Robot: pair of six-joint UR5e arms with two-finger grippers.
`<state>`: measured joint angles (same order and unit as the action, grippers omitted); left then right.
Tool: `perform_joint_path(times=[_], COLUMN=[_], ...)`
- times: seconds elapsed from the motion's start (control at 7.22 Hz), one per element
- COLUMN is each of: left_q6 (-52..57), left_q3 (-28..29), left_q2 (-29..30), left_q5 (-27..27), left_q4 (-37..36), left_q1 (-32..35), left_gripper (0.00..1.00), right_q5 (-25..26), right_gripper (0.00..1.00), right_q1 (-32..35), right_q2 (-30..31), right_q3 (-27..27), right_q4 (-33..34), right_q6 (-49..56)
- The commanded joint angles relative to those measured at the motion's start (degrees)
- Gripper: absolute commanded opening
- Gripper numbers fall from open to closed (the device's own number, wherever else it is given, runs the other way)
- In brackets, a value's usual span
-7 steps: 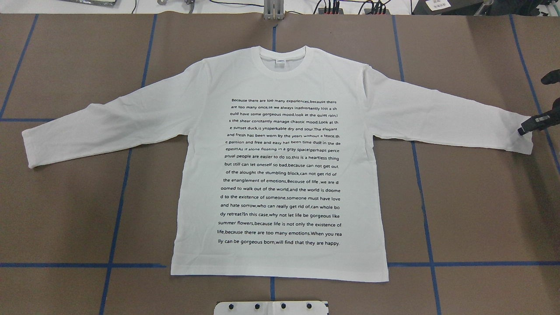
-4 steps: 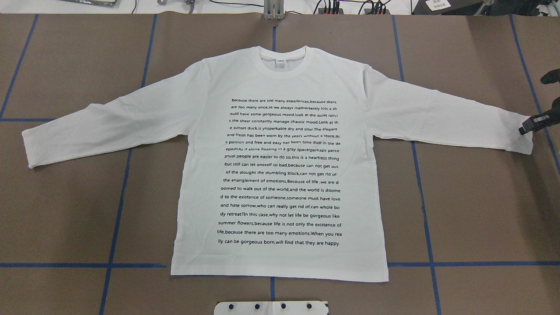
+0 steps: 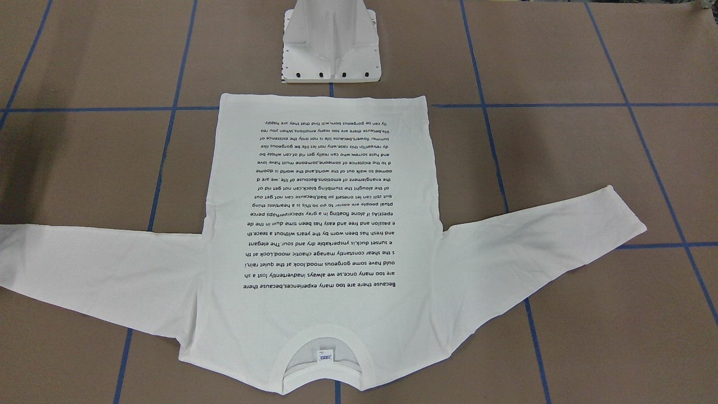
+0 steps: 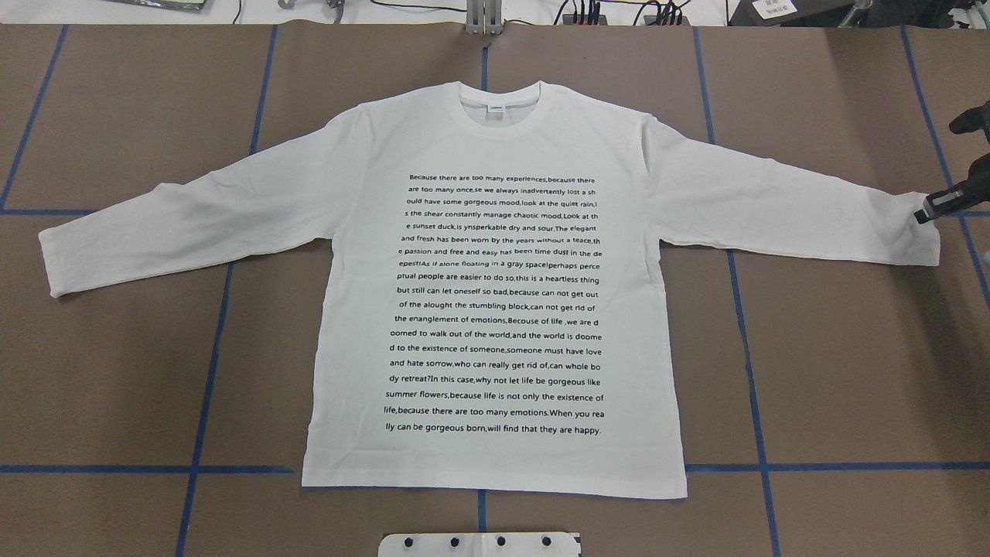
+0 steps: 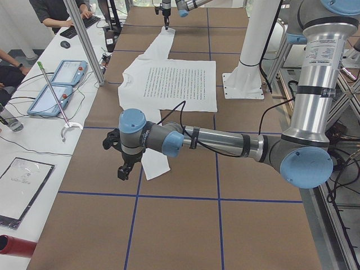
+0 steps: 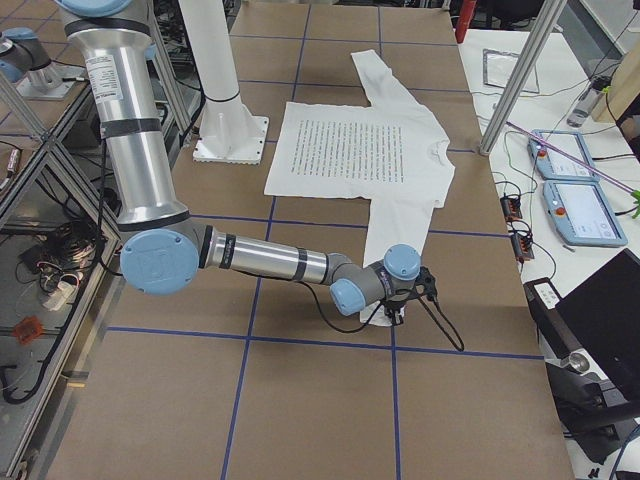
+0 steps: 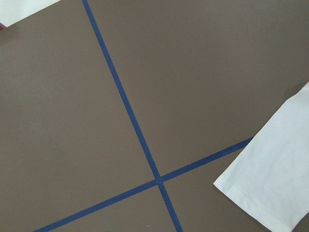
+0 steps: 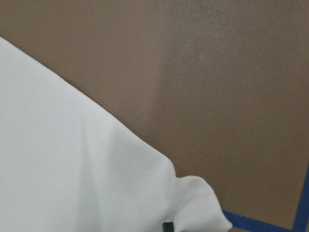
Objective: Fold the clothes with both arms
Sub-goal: 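Grasp the sleeve cuff nearest the right gripper and lift it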
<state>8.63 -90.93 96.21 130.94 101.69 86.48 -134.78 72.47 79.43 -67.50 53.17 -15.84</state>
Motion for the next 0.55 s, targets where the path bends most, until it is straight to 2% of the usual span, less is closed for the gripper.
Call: perform_joint_path(times=[0.0,0.28,0.42], left_q6=[-0.1,-0.19,0.24], left_q3=[-0.04,-0.04,-0.04], left_q2=[0.12,0.64,0.47], left_q5=[0.02,0.02,0.02], left_q4=[0.0,0.08,0.35], left_q1=[0.0,0.0,0.09], left_gripper=[1.0,1.0,1.0], right_q5=[-9.84,-20.65,-21.13], right_gripper=[0.0,0.0,0.0], right_q1=[3.18,3.46,3.12], right_q2=[-0.41,-7.76,-9.88], right_q3=[-4.99,-5.54,-7.63], right_q4=[0.79,2.9,2.9], right_q6=[-6.12,-10.06,-16.0])
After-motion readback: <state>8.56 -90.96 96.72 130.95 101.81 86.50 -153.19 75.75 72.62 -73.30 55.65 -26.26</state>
